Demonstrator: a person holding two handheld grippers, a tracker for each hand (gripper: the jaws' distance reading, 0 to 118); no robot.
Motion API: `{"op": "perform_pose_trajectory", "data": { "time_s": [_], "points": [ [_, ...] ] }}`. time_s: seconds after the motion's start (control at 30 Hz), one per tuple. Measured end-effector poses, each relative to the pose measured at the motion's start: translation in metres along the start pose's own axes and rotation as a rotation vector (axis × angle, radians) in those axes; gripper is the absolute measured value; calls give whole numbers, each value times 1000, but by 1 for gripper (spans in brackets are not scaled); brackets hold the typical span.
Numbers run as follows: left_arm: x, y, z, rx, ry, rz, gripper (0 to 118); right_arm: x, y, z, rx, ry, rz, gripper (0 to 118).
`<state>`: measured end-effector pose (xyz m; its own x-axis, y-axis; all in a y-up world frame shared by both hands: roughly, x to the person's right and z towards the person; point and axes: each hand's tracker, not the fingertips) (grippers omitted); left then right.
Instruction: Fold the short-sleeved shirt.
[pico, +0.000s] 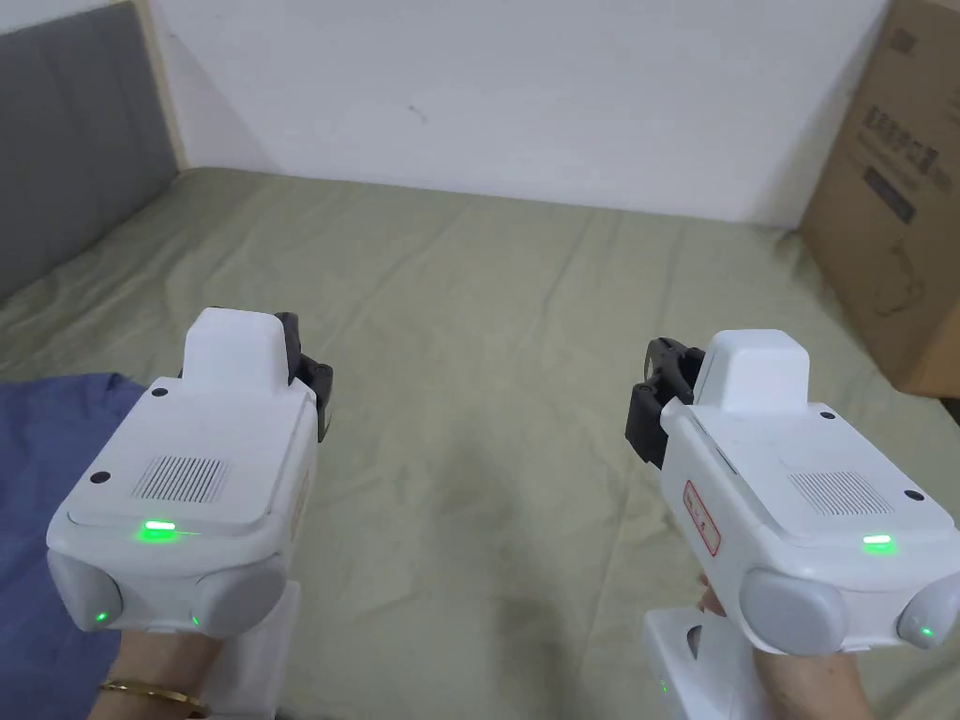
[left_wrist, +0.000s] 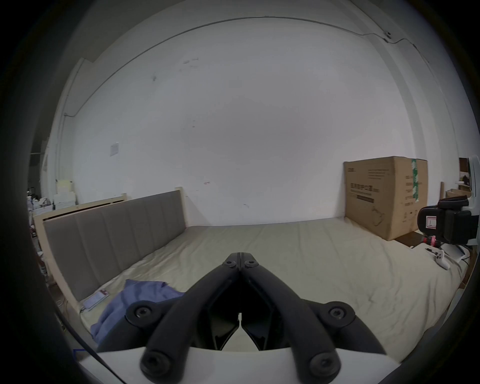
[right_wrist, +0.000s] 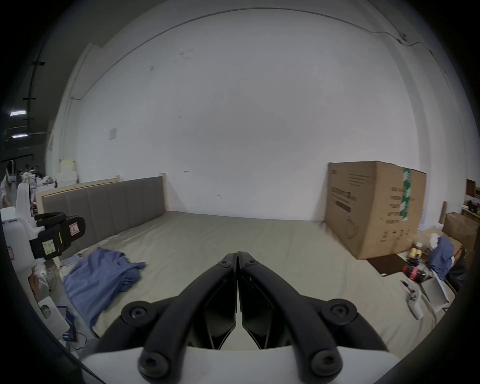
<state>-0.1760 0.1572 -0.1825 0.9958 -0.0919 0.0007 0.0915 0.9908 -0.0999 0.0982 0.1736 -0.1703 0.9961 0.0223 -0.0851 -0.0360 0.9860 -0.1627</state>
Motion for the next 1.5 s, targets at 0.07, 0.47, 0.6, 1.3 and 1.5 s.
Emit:
{"op": "perform_pose_trajectory", "data": {
  "time_s": [0.07,0.47,0.6,1.3,1.5],
  "points": [
    [-17,-2,7,-2,51,-3,0,-18,3,-8,4,49,11,0],
    [-108,-7,54,-16,326,-2,0,-113,7,-36,3,309,45,0],
    [-124,-14,65,-30,375,14,0,-135,5,-41,-7,365,51,0],
    [-209,-35,-66,-360,219,61,118,-160,7,-75,-46,417,99,0],
    [-241,-71,-190,-689,111,70,118,-160,0,-107,-87,393,97,0]
  ]
}}
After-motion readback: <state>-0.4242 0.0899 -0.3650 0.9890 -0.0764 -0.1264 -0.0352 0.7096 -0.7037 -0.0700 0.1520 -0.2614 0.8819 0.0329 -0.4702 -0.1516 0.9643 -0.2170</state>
